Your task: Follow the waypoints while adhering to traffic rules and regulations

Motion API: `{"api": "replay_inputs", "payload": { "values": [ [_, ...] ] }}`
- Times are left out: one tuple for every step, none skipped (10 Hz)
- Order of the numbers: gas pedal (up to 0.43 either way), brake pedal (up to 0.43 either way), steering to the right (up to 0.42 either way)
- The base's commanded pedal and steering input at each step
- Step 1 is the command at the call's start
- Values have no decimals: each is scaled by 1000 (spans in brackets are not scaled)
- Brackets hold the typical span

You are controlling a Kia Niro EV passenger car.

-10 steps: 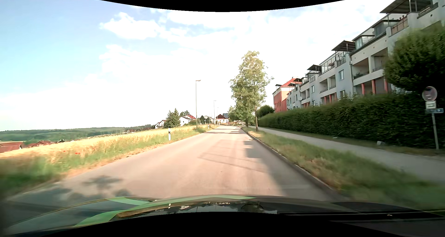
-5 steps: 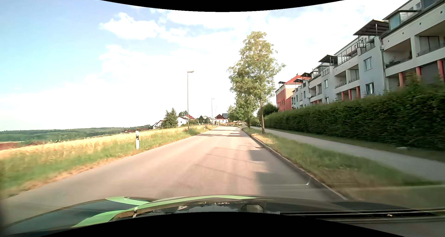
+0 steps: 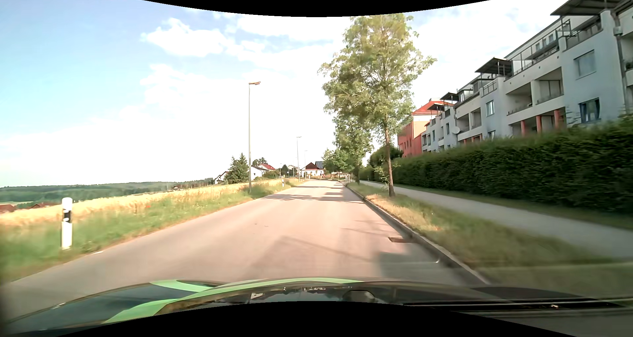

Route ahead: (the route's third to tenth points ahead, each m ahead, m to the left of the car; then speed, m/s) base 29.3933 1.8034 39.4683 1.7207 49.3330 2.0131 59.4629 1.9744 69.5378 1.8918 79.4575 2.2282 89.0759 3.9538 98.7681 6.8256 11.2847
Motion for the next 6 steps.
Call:
{"api": "replay_inputs", "payload": {
  "values": [
    [169,0,-2],
    [169,0,-2],
    [177,0,-2],
    [189,0,-2],
    [189,0,-3],
    [189,0,-3]
  ]
}}
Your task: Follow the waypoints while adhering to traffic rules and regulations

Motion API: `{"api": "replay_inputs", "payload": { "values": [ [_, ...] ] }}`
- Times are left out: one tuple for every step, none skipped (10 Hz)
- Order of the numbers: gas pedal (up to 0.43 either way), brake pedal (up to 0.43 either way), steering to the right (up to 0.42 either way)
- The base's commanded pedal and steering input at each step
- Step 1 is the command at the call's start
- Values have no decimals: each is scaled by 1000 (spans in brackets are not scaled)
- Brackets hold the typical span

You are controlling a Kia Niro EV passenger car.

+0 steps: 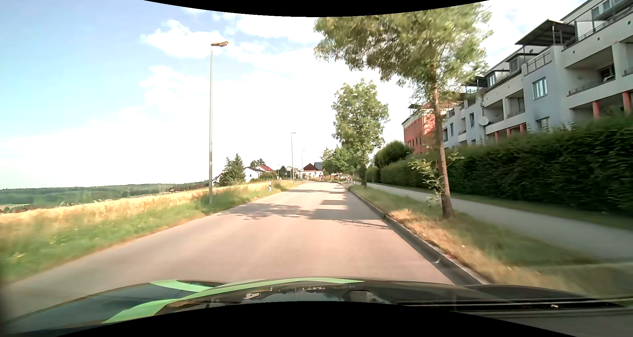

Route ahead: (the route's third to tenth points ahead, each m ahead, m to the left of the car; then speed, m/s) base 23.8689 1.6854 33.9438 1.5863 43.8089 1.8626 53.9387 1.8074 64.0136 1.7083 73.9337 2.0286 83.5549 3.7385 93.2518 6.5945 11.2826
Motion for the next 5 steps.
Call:
{"api": "replay_inputs", "payload": {
  "values": [
    [189,0,-3],
    [189,0,-3],
    [189,0,-3],
    [189,0,-3],
    [189,0,-3]
  ]
}}
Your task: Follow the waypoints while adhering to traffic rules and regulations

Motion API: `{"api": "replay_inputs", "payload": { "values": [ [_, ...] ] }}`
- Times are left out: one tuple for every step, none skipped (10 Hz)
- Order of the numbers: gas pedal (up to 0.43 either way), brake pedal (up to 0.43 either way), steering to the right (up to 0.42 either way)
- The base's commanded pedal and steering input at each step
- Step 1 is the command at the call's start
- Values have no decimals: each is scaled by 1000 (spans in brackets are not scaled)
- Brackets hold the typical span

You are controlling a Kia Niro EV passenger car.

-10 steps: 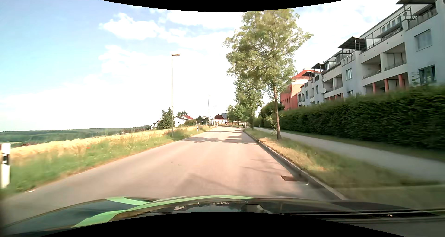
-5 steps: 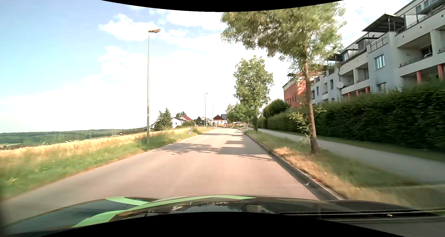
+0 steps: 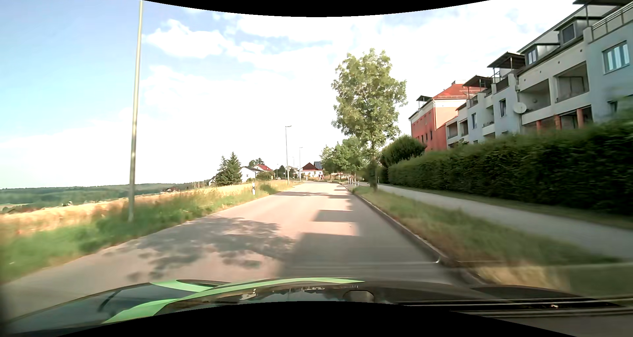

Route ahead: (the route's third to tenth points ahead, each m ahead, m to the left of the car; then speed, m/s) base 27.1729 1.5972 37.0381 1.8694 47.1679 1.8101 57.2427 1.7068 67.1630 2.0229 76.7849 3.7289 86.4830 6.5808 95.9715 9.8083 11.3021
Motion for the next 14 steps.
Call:
{"api": "replay_inputs", "payload": {
  "values": [
    [189,0,-3],
    [177,0,-3],
    [177,0,-3],
    [177,0,-4],
    [177,0,-4],
    [177,0,-4],
    [177,0,-3],
    [177,0,-4],
    [177,0,-4],
    [177,0,-3],
    [177,0,-3],
    [177,0,-4],
    [138,0,-4],
    [118,0,-4]
  ]
}}
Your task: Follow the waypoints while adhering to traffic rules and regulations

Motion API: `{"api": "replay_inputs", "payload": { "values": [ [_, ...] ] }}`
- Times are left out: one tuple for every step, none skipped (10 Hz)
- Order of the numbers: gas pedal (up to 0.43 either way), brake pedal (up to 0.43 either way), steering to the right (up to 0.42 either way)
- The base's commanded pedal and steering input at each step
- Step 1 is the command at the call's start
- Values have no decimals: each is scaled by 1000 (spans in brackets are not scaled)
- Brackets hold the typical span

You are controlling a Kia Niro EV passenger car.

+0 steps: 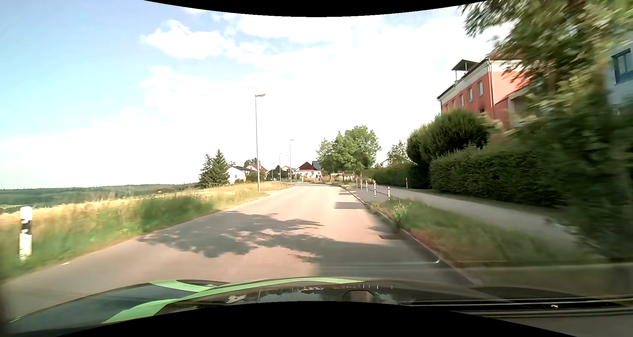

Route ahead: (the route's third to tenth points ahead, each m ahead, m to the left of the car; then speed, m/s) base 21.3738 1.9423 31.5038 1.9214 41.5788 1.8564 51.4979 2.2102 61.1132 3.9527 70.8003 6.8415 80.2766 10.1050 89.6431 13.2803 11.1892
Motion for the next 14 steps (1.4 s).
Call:
{"api": "replay_inputs", "payload": {
  "values": [
    [118,0,-4],
    [130,0,-4],
    [130,0,-4],
    [110,0,-4],
    [98,0,-4],
    [87,0,-4],
    [67,0,-4],
    [67,0,-4],
    [87,0,-4],
    [110,0,-4],
    [130,0,-4],
    [138,0,-4],
    [150,0,-4],
    [157,0,-4]
  ]
}}
